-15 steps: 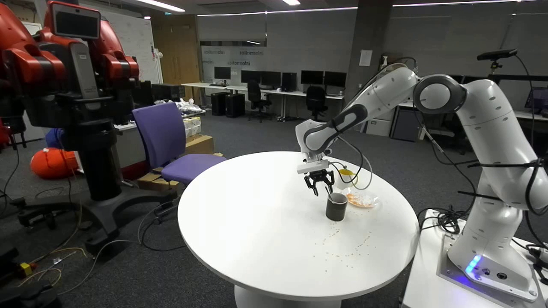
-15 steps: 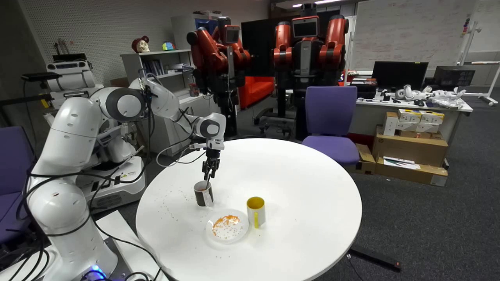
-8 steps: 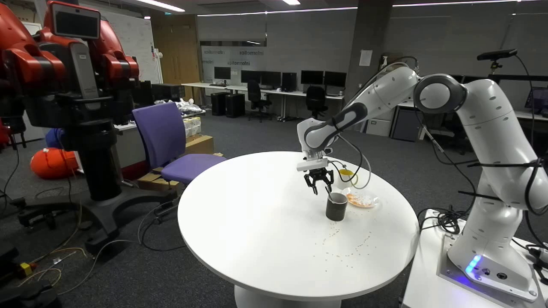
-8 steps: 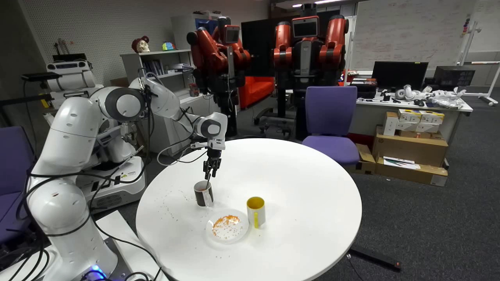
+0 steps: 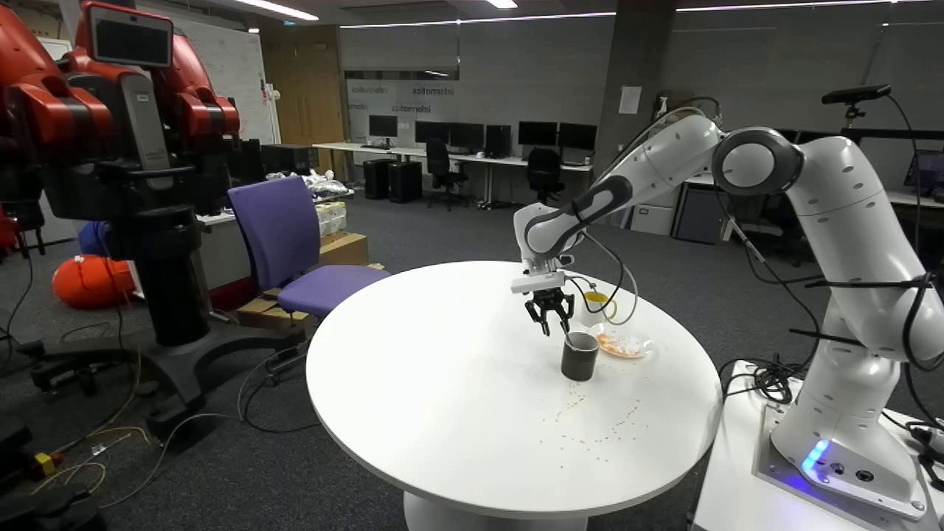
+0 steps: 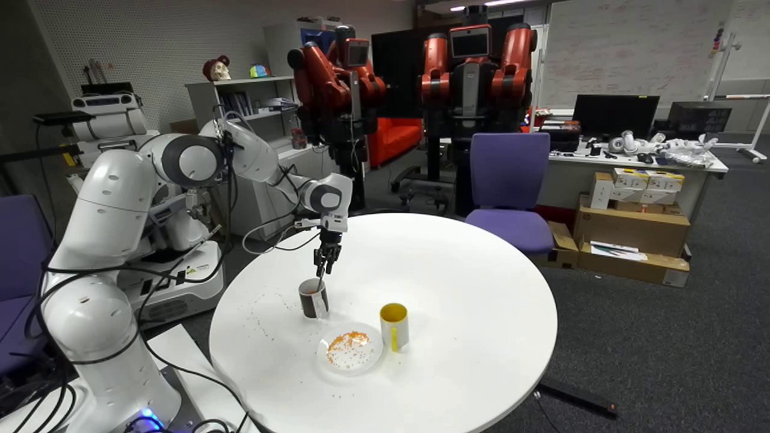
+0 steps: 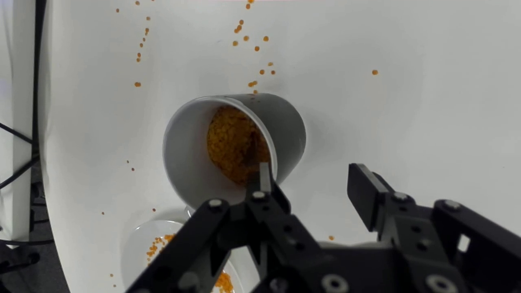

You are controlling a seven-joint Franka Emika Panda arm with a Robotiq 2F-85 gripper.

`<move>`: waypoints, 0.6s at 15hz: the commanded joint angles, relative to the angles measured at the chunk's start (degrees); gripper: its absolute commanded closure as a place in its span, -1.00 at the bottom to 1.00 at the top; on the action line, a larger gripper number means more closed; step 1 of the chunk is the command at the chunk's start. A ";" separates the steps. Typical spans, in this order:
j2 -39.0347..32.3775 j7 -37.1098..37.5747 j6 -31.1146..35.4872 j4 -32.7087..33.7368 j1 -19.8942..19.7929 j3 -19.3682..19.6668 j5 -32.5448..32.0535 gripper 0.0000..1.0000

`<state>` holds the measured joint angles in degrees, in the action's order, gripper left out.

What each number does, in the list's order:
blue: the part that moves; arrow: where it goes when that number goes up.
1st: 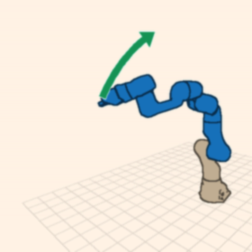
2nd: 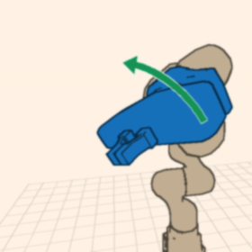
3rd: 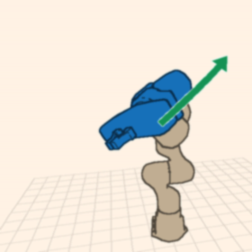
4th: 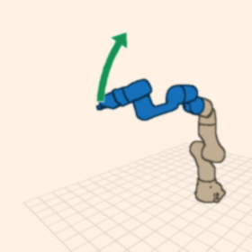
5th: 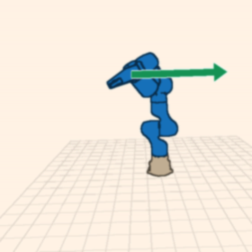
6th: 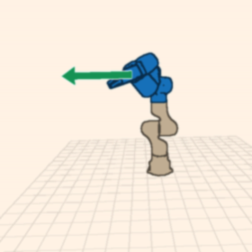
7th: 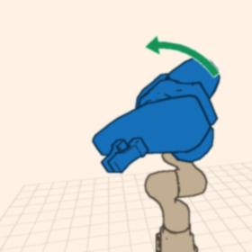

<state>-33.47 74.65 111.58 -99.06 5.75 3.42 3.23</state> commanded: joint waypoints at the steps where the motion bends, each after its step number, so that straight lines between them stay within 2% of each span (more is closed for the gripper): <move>1: 2.97 -0.53 2.04 -3.44 -0.66 0.10 1.55 0.00; 9: 3.28 -0.71 1.60 -3.44 -1.29 0.20 1.90 0.01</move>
<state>-33.45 74.65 111.58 -99.17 5.00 3.49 3.69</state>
